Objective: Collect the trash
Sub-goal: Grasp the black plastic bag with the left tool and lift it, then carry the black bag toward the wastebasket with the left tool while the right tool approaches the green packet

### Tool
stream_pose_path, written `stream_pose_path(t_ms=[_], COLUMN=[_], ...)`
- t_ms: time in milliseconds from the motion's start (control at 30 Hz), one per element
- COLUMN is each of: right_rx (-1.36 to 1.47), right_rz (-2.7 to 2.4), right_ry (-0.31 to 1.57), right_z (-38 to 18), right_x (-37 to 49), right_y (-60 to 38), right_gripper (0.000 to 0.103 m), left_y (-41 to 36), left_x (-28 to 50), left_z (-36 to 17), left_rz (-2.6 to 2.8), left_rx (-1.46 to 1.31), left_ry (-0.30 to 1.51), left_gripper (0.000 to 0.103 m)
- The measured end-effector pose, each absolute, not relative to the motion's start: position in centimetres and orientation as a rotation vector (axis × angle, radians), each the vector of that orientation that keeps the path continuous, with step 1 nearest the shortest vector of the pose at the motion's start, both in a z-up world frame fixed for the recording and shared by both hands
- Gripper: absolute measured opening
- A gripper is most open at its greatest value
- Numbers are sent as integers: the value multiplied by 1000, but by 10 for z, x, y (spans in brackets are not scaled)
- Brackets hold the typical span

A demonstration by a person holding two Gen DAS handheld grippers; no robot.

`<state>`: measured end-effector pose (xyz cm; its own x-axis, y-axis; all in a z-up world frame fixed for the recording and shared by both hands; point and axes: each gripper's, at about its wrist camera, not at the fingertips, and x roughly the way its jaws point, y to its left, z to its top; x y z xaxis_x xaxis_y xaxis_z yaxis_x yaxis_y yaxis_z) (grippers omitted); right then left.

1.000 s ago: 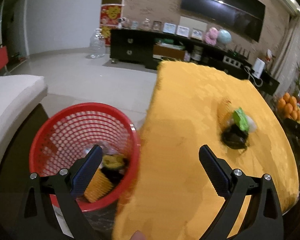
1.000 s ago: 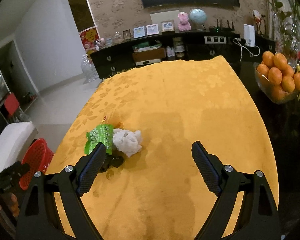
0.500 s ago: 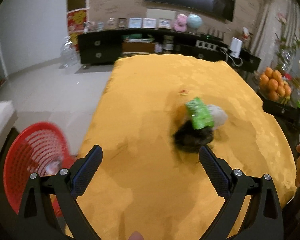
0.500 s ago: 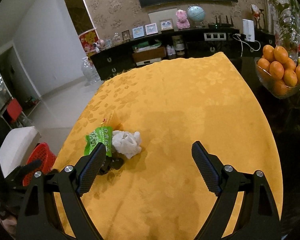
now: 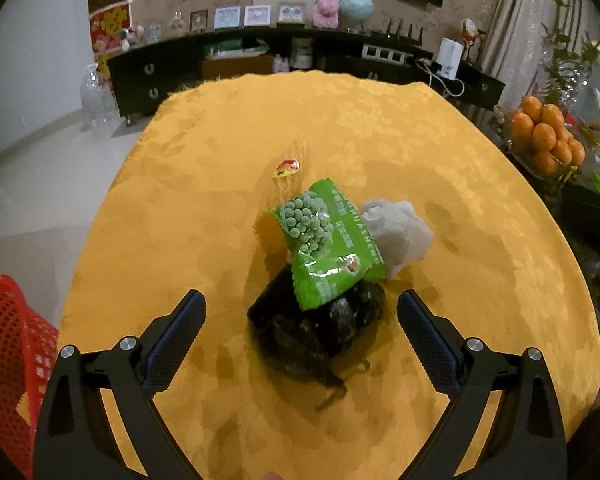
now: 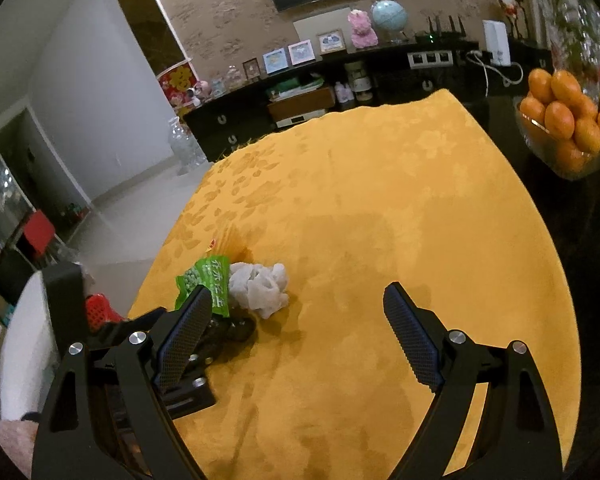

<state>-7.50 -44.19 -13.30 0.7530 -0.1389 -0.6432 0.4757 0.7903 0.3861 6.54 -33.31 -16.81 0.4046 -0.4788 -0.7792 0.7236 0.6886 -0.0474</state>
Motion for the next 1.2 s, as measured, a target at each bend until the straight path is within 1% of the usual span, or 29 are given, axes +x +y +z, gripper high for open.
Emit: stream_pose_path(t_ms=[67, 133, 200, 233, 267, 300, 333, 367, 400, 533, 833, 1067, 1200], right_rx=[578, 577, 574, 570, 569, 567, 566, 564, 562, 557, 519, 438, 387], right_rz=[-355, -354, -353, -354, -354, -355, -356, -356, -357, -355, -343, -313, -276], right_ry=[634, 633, 638, 642, 645, 649, 652, 655, 659, 670, 697, 710, 734], right_z=[-133, -133, -133, -133, -134, -134, -135, -135, -135, -138, -143, -144, -150], right_x=[-75, -74, -74, -73, -72, -71, -70, -68, -67, -65, -57, -44, -30], right_y=[-443, -441, -442, -441, -441, -441, -441, -440, -440, -440, -427, -409, -392], right_gripper=[85, 85, 85, 85, 85, 85, 85, 85, 85, 85, 85, 85, 85], left_y=[-336, -338, -337, -338, -338, -338, -338, -336, -335, -319, -252, -207, -194], left_x=[69, 74, 75, 75, 74, 74, 73, 72, 73, 71, 72, 71, 72], left_z=[-173, -176, -178, -177, -177, -177, -176, -175, -175, -171, -157, -127, -120], left_rz=[-769, -776, -797, -805, -820, -830, -836, -841, -845, -856, -821, -736, -699], left_rx=[322, 318, 302, 298, 303, 311, 316, 318, 316, 304, 267, 247, 245], left_ry=[878, 898, 912, 913, 911, 909, 905, 903, 904, 904, 894, 788, 752], left_gripper=[92, 84, 71, 67, 56, 48, 45, 38, 36, 35, 35, 35, 36])
